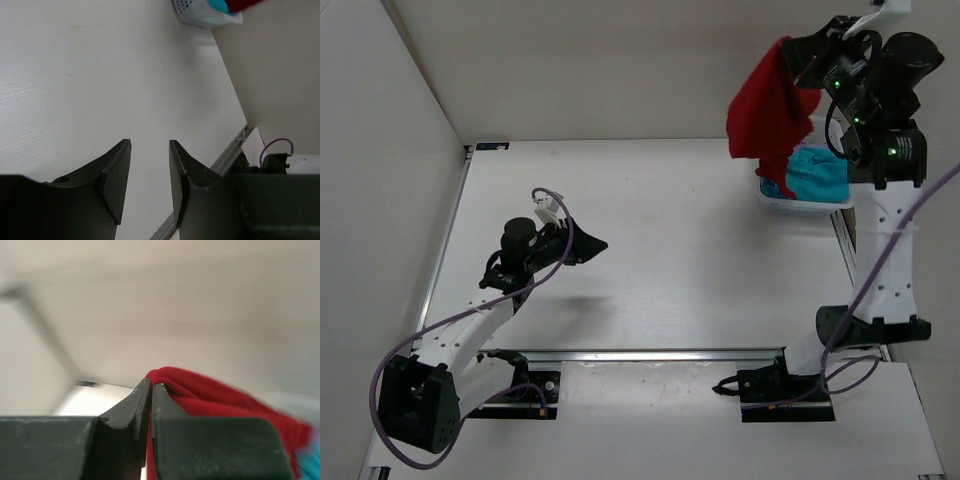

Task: Fold and stack the t-shirts
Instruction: Move the tshirt to the center of the board

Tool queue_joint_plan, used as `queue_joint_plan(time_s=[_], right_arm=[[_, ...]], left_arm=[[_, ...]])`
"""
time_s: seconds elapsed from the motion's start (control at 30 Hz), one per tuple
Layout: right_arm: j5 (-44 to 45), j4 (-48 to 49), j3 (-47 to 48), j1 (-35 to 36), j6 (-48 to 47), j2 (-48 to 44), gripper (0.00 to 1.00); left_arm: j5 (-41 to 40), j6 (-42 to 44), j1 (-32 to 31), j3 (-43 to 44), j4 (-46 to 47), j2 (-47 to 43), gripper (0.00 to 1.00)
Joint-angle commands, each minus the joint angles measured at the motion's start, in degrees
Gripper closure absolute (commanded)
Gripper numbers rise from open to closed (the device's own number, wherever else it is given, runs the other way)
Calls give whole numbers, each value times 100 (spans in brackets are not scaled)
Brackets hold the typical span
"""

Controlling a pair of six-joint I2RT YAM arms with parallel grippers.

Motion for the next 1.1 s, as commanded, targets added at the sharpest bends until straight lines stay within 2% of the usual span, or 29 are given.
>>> queue_joint_plan(time_s=[0.0, 0.07, 0.13, 0.2, 0.27, 0.37, 0.47, 0.5, 0.53, 0.57, 0.6, 0.63, 0.67, 0.7, 0.73, 0.77, 0.83, 0.87, 0.97, 1.03, 1.07], right_arm=[[-1731, 844, 274, 324, 822, -186, 100], [-2663, 1607, 204, 499, 1516, -239, 100], [-2973, 2048, 326, 701, 1921, -126, 100], [-3201, 2277, 528, 868, 2202, -38, 100], [-3509, 2821, 311, 869, 2616, -19, 100], [-3414, 2727, -198, 861, 2398, -90, 100], [-3676, 3313, -1910, 668, 2652, -361, 99], [-3834, 4038, -2845, 494, 2836, -510, 100], [-3688, 4167, -3716, 440, 2890, -546, 100], [-3469, 4325, -4072, 396, 2838, -468, 100], [-3353, 4318, -4616, 395, 2742, -276, 100], [-2978, 3961, -4595, 395, 2410, -48, 99], [-2678, 3122, -4151, 395, 1972, 398, 95], [-2554, 2679, -3859, 352, 1741, 646, 91], [-2343, 1996, -3387, 282, 1486, 997, 78], [-2211, 1632, -3164, 246, 1423, 1157, 70], [-1965, 1427, -2846, 316, 1204, 1089, 61], [-1572, 1339, -2854, 429, 1002, 931, 56], [-535, 952, -3309, 746, 465, 500, 54], [-259, 916, -3948, 913, 359, 202, 60], [-119, 977, -4484, 931, 376, -26, 68]], left_arm=[[109, -149, 379, 97, -96, -229, 53], [66, -175, 661, 1, -183, -325, 52], [92, -202, 854, -26, -254, -396, 52], [4, -202, 1013, -44, -324, -423, 53], [-40, -263, 1206, -52, -404, -467, 52], [91, -430, 1470, -61, -360, -467, 52], [92, -536, 1611, -97, -315, -475, 52], [39, -562, 1689, -105, -272, -458, 52], [21, -606, 1699, -96, -254, -458, 52], [-40, -624, 1699, -114, -246, -458, 52], [-110, -598, 1690, -114, -245, -449, 52], [-163, -510, 1603, -105, -272, -414, 52], [-511, -379, 1472, -79, -428, -414, 51], [-706, -256, 1305, -79, -517, -405, 51], [-882, 24, 973, -18, -735, -422, 50], [-1363, 140, 578, 18, -1094, -457, 49], [-2233, 517, 32, 9, -1439, -431, 49], [-2411, 545, -276, -78, -1571, -327, 49], [-2361, 502, -489, -482, -1573, -194, 48], [-2422, 431, -472, -912, -1529, -238, 46], [-2422, 379, -429, -975, -1485, -282, 45]])
